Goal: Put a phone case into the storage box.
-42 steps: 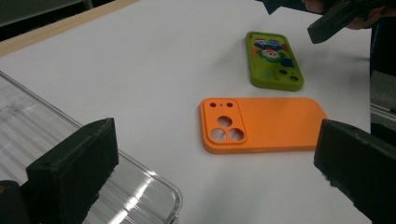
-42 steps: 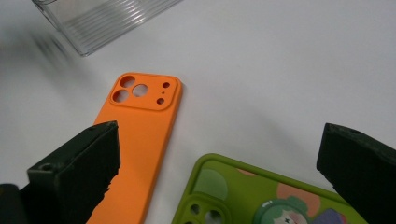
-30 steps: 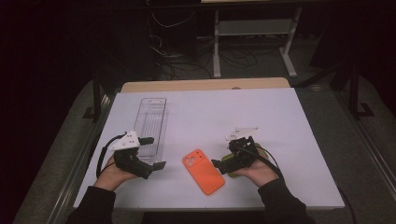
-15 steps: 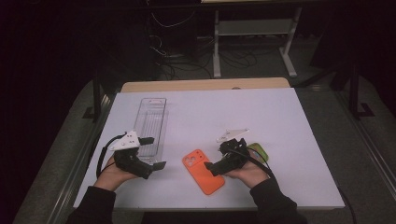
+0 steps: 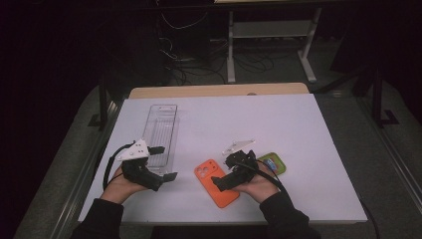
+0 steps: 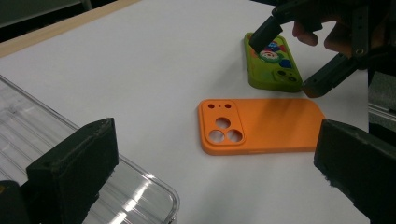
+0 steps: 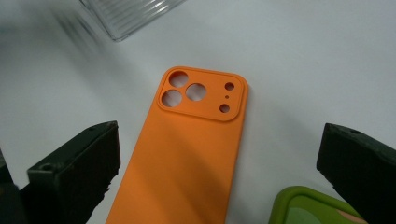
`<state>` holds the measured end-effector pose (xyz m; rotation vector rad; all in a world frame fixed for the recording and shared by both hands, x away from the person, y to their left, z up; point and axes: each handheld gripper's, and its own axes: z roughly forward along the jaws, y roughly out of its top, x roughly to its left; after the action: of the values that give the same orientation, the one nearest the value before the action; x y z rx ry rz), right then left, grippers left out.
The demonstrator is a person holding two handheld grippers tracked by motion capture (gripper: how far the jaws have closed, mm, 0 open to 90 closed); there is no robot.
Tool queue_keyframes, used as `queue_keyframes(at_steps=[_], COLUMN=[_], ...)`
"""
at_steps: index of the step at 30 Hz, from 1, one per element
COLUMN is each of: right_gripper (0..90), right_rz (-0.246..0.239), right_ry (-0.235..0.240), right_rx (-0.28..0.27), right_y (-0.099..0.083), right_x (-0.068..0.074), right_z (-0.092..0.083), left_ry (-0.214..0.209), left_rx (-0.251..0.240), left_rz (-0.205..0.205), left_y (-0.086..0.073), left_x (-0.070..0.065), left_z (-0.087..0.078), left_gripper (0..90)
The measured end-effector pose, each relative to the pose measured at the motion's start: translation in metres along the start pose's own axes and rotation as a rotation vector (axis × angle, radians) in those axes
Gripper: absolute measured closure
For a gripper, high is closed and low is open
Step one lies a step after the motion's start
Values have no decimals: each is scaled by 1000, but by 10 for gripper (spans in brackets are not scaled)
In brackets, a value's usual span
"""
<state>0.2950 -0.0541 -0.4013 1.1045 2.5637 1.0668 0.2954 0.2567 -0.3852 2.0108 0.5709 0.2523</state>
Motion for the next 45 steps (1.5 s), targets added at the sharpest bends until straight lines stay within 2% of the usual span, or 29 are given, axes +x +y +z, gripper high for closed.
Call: queue_keyframes(at_steps=[3,9,10,16,25,26,35,40,45], right_gripper=[0,0,0,0,0,0,0,13,24], right_rz=[-13,-7,-25,-35,-25,-14,-28,-17,-30], right_ry=[-11,-30,-38,-50,-61,-59,-74,-93,-100], right_rx=[12,56,65,113,166,187,230,250,255], right_y=[0,0,-1,-4,-9,-11,-14,-15,-15], right_x=[4,11,13,19,22,23,27,31,32], right_z=[3,12,16,24,31,33,40,44,44], left_ry=[-2,-2,-3,-4,-5,-6,-7,-9,-9], left_rx=[1,-8,-10,-7,-7,-6,-6,-6,-5], left_rz=[7,-2,-4,-3,-3,-4,-6,-8,-7], left_y=[0,0,0,0,0,0,-1,-1,-1], left_x=[0,1,1,1,1,1,1,1,1], left_z=[0,0,0,1,1,1,1,1,1], left_gripper=[0,0,0,0,0,0,0,0,0])
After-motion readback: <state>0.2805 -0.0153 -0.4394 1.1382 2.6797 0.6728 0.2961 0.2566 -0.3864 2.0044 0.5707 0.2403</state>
